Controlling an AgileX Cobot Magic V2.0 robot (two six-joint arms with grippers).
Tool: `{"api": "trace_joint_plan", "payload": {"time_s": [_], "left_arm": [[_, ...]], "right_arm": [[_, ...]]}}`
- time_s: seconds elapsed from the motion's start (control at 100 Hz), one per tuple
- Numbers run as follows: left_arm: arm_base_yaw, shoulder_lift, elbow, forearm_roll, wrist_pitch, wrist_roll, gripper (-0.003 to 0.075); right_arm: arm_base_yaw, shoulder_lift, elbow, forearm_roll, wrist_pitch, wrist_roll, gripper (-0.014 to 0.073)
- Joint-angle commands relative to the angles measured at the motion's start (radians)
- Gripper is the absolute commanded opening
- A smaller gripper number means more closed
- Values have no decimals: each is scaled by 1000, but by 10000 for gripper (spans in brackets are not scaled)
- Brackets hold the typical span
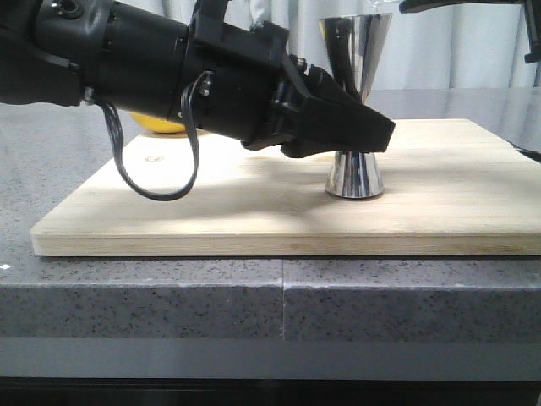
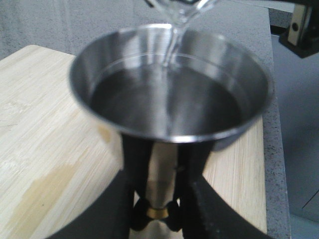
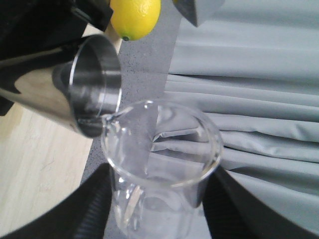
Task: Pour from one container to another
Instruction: 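Tilt the beaker upright and move the right gripper away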
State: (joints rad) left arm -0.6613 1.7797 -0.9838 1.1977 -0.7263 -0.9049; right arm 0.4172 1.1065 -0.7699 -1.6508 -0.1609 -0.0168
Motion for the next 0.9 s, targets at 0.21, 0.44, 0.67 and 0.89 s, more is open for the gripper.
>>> {"api": "trace_joint_plan", "payload": {"time_s": [0.21, 0.44, 0.67, 0.89], "left_arm": [[0, -55, -31, -47, -73, -8, -21], [0, -55, -31, -47, -73, -8, -21], [0, -55, -31, -47, -73, -8, -21], [0, -55, -31, -47, -73, -8, -21]], "right_arm": [[-1, -25, -41, 3, 2, -3, 303], [-1, -25, -41, 5, -7, 9, 303], [-1, -23, -41, 20, -10, 78, 303], [-1, -23, -41, 105, -12, 78, 303]]}}
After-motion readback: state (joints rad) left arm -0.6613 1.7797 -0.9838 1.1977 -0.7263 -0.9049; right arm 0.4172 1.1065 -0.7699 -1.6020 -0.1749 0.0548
